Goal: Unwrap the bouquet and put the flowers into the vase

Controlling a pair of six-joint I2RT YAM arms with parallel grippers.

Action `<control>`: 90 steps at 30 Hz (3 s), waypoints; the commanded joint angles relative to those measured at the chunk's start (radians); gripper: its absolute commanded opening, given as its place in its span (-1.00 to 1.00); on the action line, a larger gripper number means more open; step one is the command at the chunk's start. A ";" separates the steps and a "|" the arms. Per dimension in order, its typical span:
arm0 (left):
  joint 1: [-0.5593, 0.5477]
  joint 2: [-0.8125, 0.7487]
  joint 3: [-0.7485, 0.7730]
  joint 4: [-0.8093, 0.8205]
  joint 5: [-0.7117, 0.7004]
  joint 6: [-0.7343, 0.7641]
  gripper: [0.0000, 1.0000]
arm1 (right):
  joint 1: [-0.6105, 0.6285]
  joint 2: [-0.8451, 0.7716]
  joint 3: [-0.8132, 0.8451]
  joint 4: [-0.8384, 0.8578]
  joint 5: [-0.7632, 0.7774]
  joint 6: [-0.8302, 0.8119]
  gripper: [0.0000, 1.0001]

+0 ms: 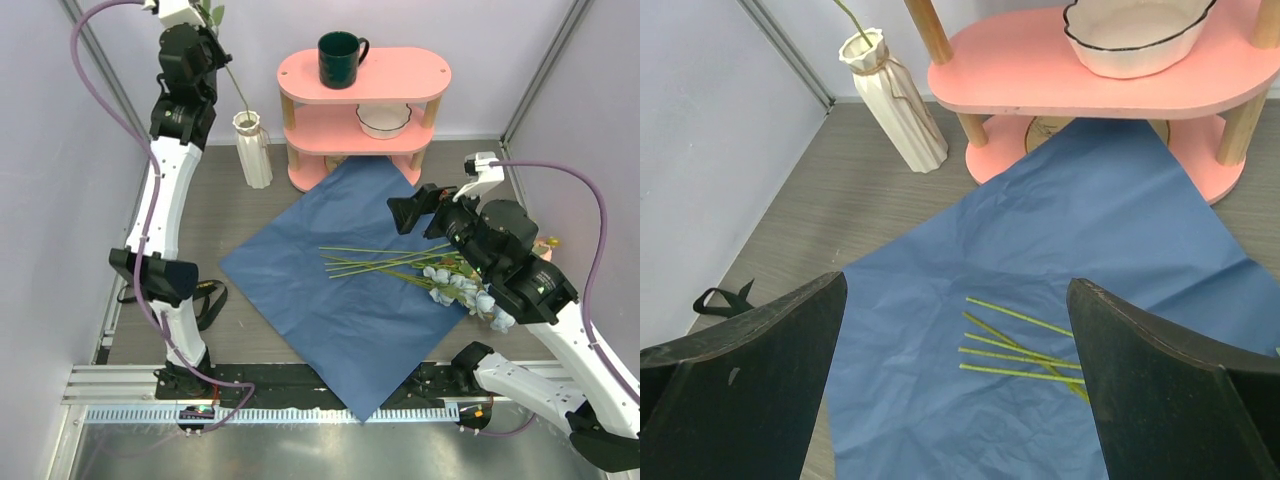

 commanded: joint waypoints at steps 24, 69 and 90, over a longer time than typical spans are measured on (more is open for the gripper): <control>0.057 0.171 0.041 -0.126 0.017 -0.090 -0.33 | 0.002 -0.017 -0.019 -0.046 0.022 0.070 0.96; -0.486 -0.585 -1.361 0.241 0.900 -0.488 0.78 | -0.610 0.775 -0.129 0.002 0.002 0.578 -0.10; -0.597 -0.570 -1.284 0.108 0.798 -0.393 0.78 | -0.621 0.806 -0.169 0.000 0.114 0.747 -0.32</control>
